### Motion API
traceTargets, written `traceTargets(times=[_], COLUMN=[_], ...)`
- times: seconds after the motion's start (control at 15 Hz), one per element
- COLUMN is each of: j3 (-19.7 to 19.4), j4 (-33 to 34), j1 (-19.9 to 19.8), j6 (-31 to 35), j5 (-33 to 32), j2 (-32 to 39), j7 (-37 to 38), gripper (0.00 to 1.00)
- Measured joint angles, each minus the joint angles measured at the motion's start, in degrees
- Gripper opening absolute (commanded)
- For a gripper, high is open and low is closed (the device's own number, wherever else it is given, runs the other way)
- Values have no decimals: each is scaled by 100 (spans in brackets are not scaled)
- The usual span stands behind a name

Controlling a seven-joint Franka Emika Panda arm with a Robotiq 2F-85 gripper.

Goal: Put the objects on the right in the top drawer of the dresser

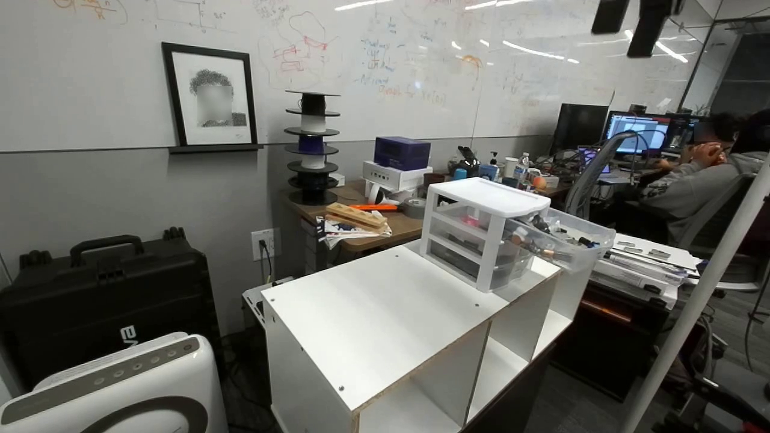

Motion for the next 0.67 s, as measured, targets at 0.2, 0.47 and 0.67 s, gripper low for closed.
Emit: traceTargets(times=[0.2, 0.47, 0.67], j3=[-465, -1179, -1714], j4=[761, 1602, 2044], j1=[-141, -460, -721], j6=[-709, -892, -894], j5=[-67, -124, -126], j2=[-83, 143, 443], j7=[-657, -1538, -2124], gripper=[100, 100, 100])
